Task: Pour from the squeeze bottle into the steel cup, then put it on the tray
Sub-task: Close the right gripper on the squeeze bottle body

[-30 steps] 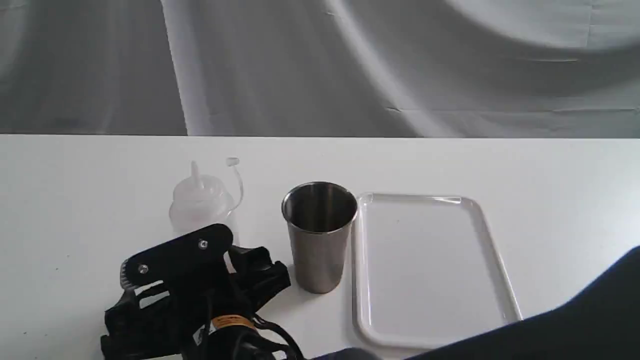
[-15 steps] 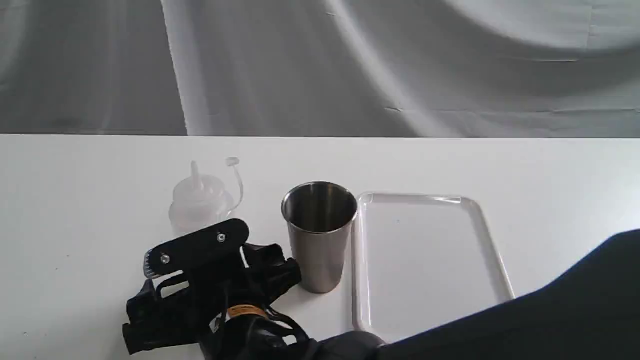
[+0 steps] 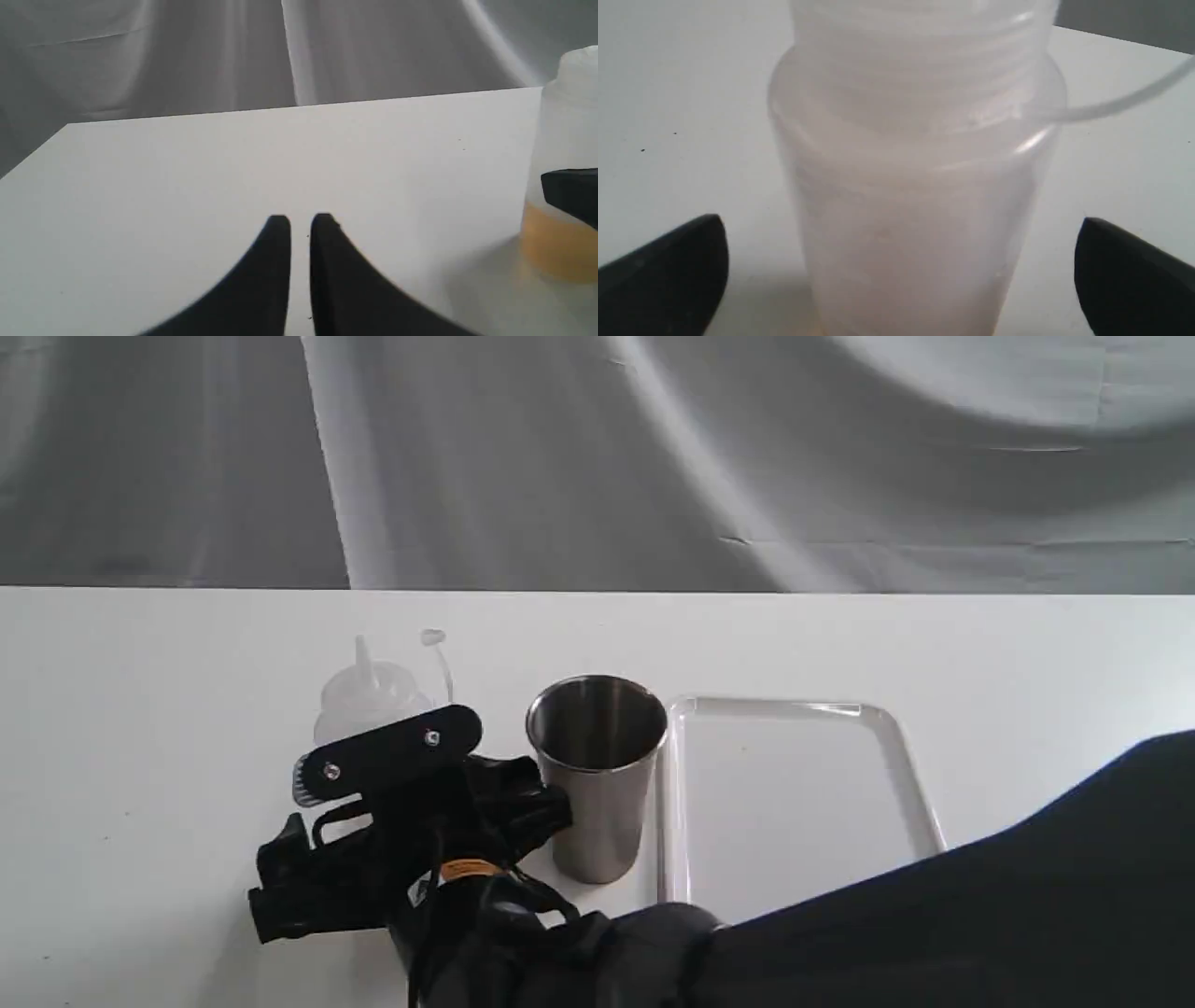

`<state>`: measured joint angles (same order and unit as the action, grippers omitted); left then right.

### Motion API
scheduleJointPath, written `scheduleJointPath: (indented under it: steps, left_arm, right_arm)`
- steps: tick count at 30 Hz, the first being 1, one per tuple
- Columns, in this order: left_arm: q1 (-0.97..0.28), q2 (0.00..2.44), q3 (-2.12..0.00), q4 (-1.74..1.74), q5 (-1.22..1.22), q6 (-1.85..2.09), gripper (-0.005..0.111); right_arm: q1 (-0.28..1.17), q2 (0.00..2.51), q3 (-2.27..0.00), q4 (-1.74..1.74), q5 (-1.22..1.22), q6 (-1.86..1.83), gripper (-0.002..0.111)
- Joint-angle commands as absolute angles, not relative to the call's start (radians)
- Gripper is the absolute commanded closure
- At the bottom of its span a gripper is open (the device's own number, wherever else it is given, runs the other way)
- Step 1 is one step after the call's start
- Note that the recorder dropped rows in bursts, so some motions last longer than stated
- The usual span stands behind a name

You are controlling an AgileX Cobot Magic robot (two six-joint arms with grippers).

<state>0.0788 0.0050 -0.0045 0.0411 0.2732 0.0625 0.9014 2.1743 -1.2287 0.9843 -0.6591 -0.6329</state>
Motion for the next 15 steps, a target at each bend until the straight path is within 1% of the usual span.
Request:
scheduleJointPath:
  steps: [1,15]
  left_arm:
    - [0.076,0.000,0.000,0.044,0.266,0.061,0.098]
    - [0.076,0.000,0.000,0.044,0.266,0.061,0.098]
  right_arm:
    - [0.887,2.175,-1.235,0.926,-0.649,-0.604,0.003]
    - [0.861,2.259,-1.354,0.888,-0.610,-0.575,0.003]
